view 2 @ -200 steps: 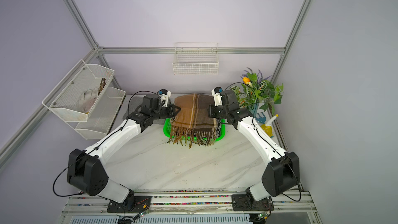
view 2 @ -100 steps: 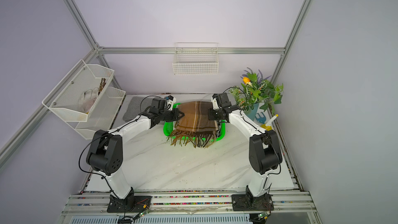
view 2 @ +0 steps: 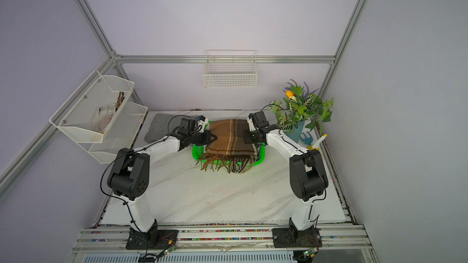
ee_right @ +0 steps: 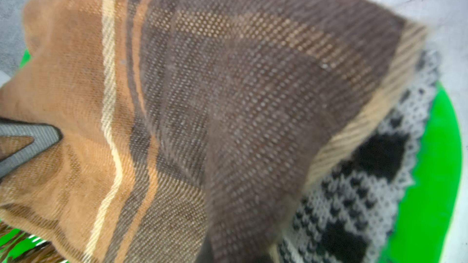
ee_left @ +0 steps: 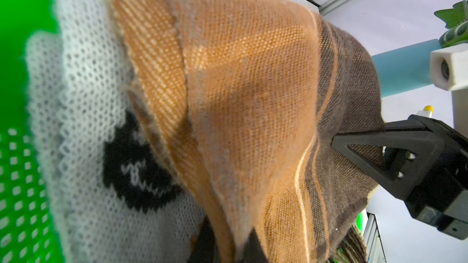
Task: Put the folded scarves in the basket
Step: Place the scarf in the basket.
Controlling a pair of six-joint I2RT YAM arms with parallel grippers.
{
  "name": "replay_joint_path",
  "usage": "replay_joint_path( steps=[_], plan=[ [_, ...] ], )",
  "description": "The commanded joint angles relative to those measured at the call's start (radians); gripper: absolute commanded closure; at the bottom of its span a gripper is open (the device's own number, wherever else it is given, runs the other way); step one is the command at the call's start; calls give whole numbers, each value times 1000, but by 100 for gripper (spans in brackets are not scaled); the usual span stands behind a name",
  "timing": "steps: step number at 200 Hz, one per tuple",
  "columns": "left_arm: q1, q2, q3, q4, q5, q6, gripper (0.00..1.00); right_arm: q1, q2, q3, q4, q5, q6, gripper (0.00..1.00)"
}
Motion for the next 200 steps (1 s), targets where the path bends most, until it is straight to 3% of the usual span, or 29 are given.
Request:
replay_joint_path(
  steps=[1, 16, 39, 71, 133, 165, 186, 200],
  plan=[
    [38, -29, -9, -21, -129, 50, 89, -15, 0, -41, -23, 127, -4, 83],
    [40, -40, -21, -12, -150, 54, 78, -14, -11, -61, -16, 146, 0, 70],
    [41, -37, -8, -25, -144, 53, 76, -16, -11, -71, -9, 152, 1, 61],
    [41, -55, -15, -21, -153, 52, 60, -15, -38, -84, -12, 182, 0, 62],
    [67, -241, -32, -83, -231, 88, 54, 13, -217, -120, -73, 293, -2, 60],
    [106, -215, 41, -78, -107, 46, 53, 30, -332, -158, -28, 195, 15, 60],
    [100, -173, 72, 4, -45, -1, 54, 61, -332, -147, 10, 153, 28, 64],
    [95, -108, 146, -47, -37, 5, 55, 78, -312, -141, 48, 112, 38, 67]
  ],
)
